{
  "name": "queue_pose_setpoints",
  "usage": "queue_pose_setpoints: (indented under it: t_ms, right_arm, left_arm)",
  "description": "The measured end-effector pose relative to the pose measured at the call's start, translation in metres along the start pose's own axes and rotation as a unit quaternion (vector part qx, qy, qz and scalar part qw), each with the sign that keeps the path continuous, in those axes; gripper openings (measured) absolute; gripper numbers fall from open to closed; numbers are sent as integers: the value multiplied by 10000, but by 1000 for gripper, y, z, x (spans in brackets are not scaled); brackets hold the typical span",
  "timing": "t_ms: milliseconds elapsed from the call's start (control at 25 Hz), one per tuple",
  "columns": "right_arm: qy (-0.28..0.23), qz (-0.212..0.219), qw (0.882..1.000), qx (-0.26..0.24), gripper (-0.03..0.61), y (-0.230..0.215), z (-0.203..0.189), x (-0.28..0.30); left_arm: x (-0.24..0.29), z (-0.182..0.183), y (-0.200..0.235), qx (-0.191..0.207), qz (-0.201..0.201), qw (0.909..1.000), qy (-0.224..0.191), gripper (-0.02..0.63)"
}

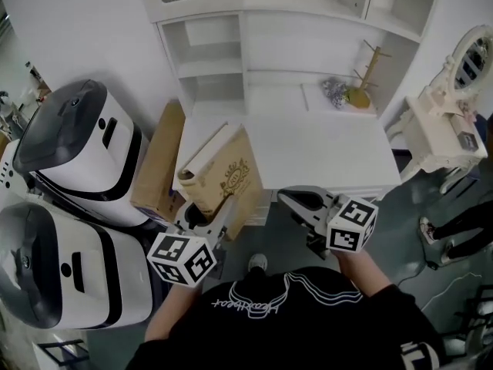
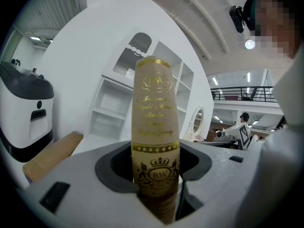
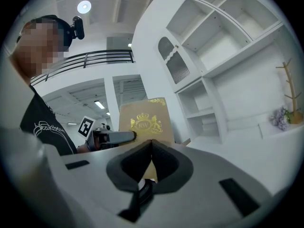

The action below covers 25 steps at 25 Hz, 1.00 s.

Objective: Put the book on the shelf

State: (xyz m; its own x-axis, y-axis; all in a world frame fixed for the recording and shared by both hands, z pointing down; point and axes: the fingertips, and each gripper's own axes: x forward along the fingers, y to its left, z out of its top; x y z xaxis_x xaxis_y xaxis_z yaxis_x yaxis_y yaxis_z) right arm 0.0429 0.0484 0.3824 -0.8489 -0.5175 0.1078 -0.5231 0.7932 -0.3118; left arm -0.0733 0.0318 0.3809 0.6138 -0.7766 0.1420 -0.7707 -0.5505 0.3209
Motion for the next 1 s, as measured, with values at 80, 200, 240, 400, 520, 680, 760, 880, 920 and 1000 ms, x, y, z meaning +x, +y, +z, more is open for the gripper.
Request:
queue_pose_setpoints:
  t_ms: [80,200,240,400,520,680,760,880,920,1000]
  right_arm:
    - [29,-67,10000,-29,6,-16,10,21]
    - [114,-171,9997,-118,6,-35,20,48]
    - [115,-210,9996,-138,6,-41,23,55]
    - [95,-331,9993,-173,6,-61,33,72]
    - [98,-356,9992,-144,6,-69,32,79]
    - [39,-308,9995,-35,6,-83,34,89]
    - [40,-234,9997,-20,6,-88,37,95]
    - [19,-110,9999,-38,6,-98,44,106]
    - [3,-69,10000,-29,6,-103,47,110]
    - [-19,19,10000,18,6,-112,52,118]
  left_arm:
    - [15,11,22,7,-23,10000,-31,209]
    - [36,22,52,43,-33,10000,-43,209]
    - [42,25,60,58,-33,10000,-53,209]
    - [62,41,86,96,-26,9998,-157,209]
    - [72,52,100,168,60,9995,-255,209]
    - [85,65,115,307,222,9986,-365,209]
    - [90,69,121,309,314,9983,-385,209]
    - [99,78,130,362,438,9974,-434,209]
    - [102,81,133,391,476,9971,-450,209]
    - [110,87,138,422,545,9965,-464,209]
